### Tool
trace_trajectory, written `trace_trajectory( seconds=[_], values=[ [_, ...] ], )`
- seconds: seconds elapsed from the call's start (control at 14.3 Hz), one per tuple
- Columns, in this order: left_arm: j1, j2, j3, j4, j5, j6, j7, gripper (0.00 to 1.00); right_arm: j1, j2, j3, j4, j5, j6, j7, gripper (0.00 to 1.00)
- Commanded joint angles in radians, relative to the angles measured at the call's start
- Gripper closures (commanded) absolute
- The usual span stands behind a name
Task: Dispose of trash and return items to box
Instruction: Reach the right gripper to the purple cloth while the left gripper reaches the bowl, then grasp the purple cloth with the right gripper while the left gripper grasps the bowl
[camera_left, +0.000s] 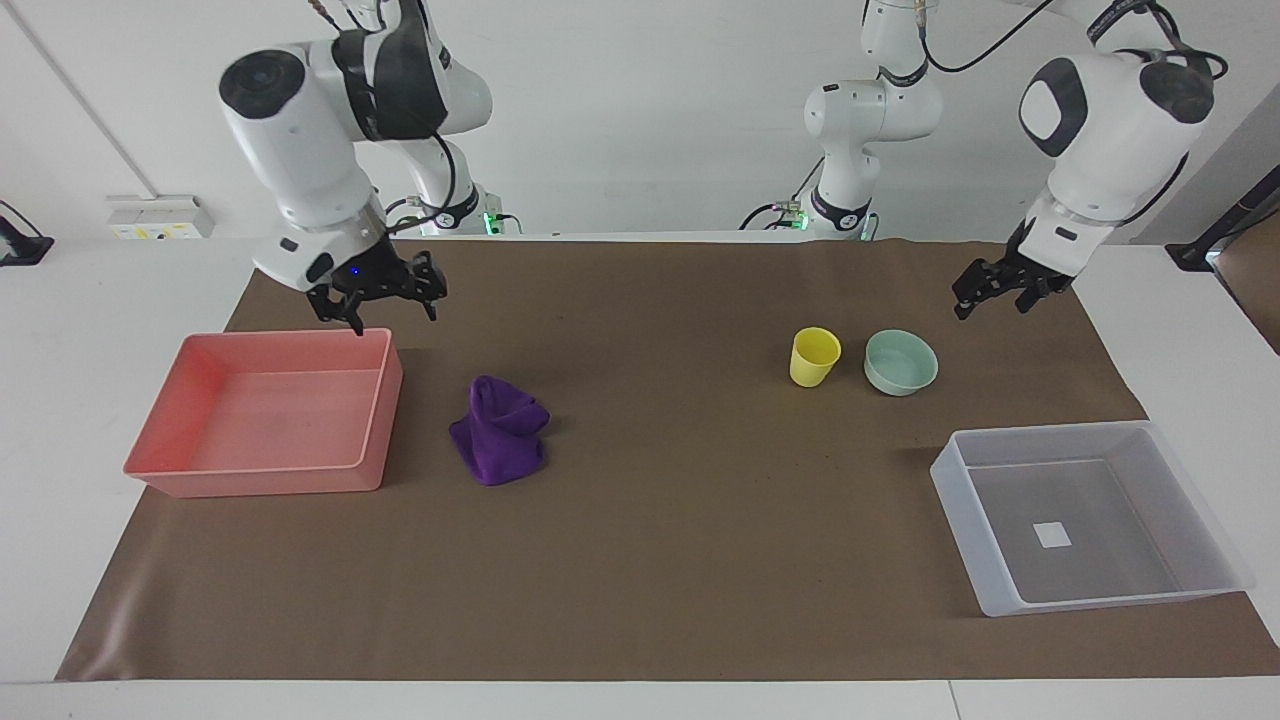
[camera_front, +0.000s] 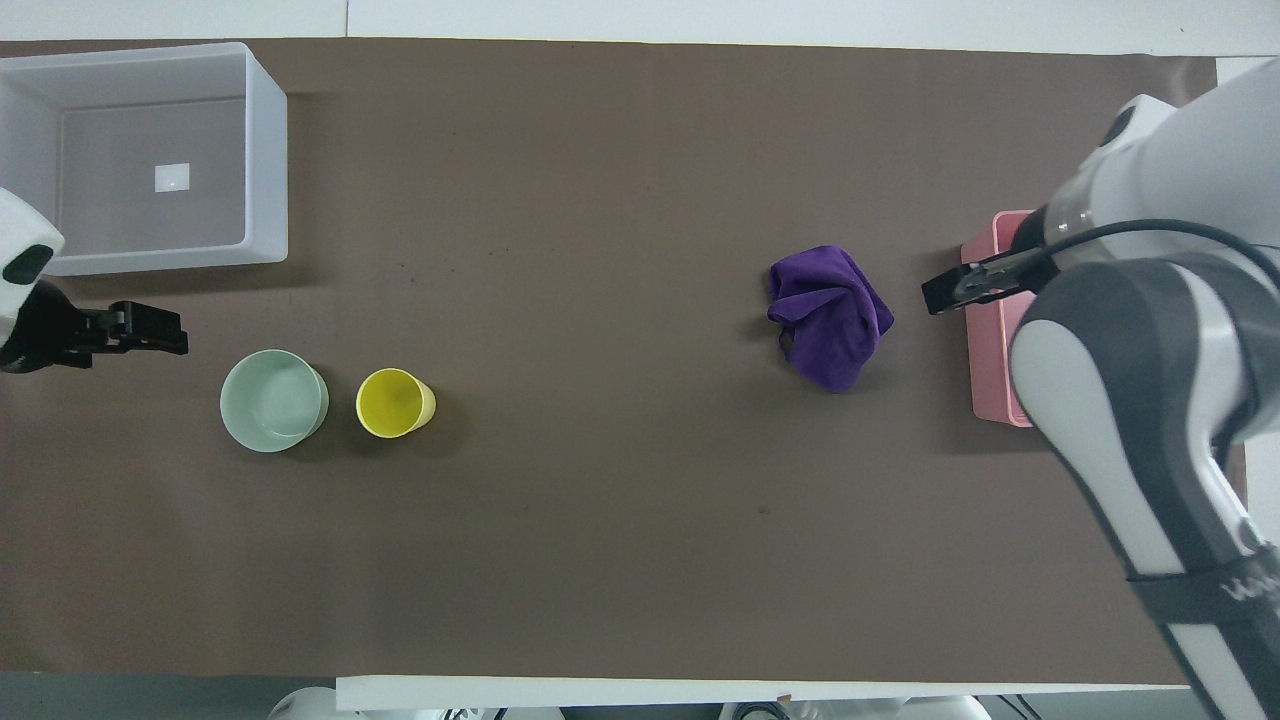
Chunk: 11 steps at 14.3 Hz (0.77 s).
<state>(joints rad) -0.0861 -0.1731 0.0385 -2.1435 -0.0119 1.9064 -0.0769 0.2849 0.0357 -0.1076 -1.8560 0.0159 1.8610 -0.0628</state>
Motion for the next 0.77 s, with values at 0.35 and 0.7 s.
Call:
trace_trajectory(
  seconds=[0.35,0.7],
  values=[
    [-0.001,-0.034,0.003,-0.334,-0.005,0.182,-0.018,0.00,0.086,0.110,-0.003,-0.272,0.012,0.431,0.017,0.03],
    [0.000,-0.017,0.004,-0.411,-0.005,0.301,-0.027,0.99,0.083,0.187,-0.003,-0.270,0.013,0.523,-0.040,0.68]
  ],
)
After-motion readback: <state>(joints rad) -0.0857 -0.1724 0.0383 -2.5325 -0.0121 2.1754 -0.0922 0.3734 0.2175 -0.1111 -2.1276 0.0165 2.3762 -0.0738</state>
